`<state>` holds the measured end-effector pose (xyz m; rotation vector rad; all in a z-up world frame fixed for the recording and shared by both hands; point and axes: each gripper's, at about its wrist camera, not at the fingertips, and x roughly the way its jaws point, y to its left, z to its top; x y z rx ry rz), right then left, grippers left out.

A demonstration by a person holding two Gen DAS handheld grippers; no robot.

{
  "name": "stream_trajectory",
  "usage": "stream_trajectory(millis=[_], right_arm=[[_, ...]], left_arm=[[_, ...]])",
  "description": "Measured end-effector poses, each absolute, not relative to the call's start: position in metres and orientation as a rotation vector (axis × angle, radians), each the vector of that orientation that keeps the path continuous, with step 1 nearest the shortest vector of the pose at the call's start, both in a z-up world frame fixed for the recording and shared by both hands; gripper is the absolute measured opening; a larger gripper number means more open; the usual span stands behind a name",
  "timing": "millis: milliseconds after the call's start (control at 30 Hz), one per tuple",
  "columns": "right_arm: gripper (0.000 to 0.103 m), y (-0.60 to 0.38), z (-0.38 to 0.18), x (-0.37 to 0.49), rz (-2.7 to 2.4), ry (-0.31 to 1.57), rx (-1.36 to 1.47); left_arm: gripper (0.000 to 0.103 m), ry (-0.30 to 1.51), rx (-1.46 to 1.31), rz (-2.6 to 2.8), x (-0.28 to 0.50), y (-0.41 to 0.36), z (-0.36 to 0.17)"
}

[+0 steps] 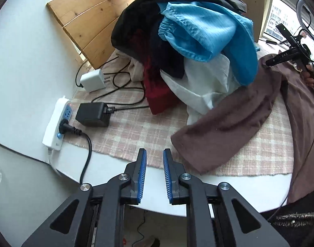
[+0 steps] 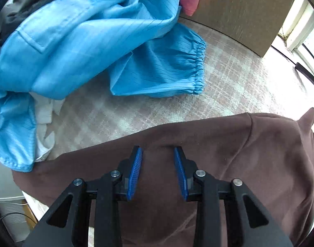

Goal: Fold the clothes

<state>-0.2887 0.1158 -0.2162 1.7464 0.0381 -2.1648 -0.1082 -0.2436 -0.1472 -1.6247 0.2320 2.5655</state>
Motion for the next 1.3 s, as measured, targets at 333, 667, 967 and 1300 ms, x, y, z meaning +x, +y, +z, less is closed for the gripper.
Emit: stream_trajectory(millis=[333,667,967,1300], right_arm=[[0.033,0.134,-0.188,-0.201,-2.11,0.036,1.679],[0.033,0.128,-0.184,-0.188,-2.151,0.257,1.65],[0.037,0.092,-0.212,-0.206,-2.136,0.585,1.604],[0.039,0.156,-0.167,-0.213,-2.027,0.208,1.587]], left_arm=[[0.029,0.136,-1.56,2.386,-0.097,-0.201,-0.206],[0.002,0.055,-1.403,2.464,-0.139,-0.22,-0.118],[0.001,0.261,-1.345,2.526,-0.19,-0.212,-0.067],[0.006,0.45,-1.687,2.399,-0.151,-0.231,-0.146]])
